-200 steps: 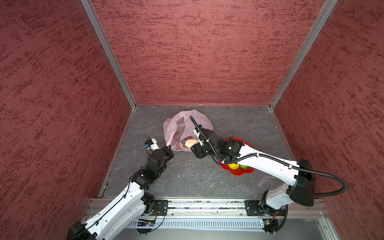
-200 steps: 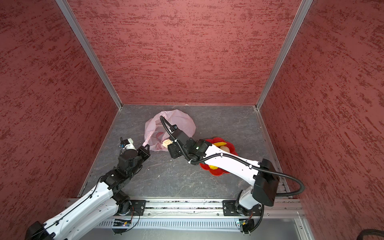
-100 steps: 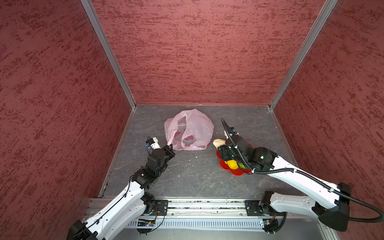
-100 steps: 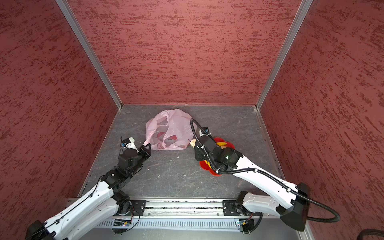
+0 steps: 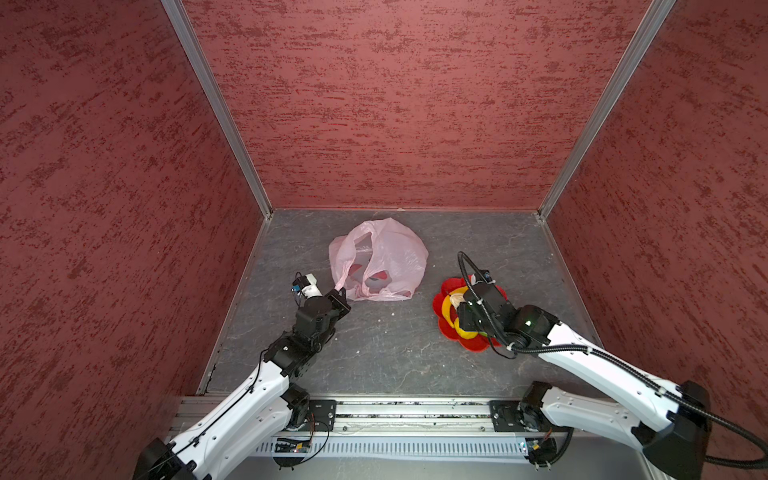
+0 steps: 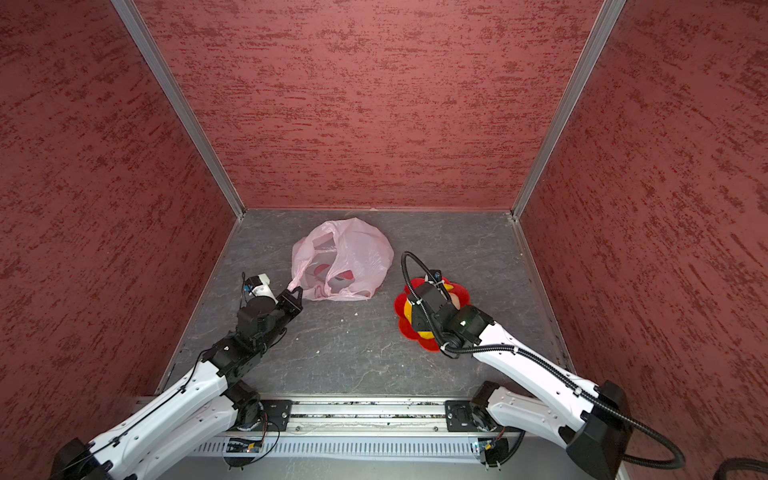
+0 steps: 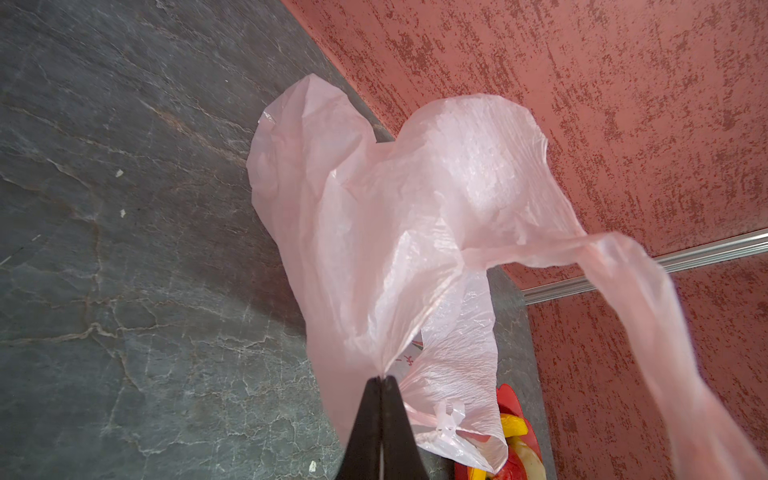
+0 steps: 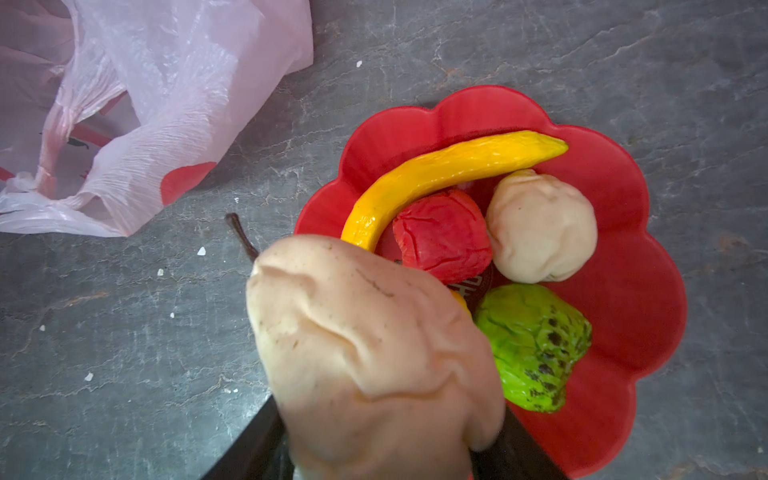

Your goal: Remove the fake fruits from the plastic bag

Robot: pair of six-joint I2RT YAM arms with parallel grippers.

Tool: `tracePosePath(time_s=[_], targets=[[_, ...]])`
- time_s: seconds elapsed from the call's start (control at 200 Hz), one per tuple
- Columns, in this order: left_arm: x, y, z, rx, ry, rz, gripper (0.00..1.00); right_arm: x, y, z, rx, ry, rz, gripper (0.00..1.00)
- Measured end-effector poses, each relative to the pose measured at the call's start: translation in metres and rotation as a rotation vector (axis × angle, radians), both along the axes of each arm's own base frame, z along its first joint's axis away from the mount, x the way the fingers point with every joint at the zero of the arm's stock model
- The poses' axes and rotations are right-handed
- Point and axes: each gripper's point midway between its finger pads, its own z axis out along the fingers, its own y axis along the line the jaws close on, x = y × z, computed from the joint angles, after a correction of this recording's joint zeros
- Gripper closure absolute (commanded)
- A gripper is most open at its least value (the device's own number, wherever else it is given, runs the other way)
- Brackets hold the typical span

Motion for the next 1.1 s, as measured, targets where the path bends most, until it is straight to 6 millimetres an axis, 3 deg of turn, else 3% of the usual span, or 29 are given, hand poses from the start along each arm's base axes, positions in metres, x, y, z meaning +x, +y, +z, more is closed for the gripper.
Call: tracePosePath(time_s=[0.556, 1.097], targets=[[-0.001, 0.000, -0.006, 0.010, 0.023, 0.000, 0.98, 0.014, 0.016, -0.041, -0.033, 0.076, 0.053, 0.57], [-0.001, -0.001, -0.009, 0.010, 0.035, 0.000, 0.98, 0.019, 0.025, -0.057, -0.054, 0.104, 0.079, 0.52]])
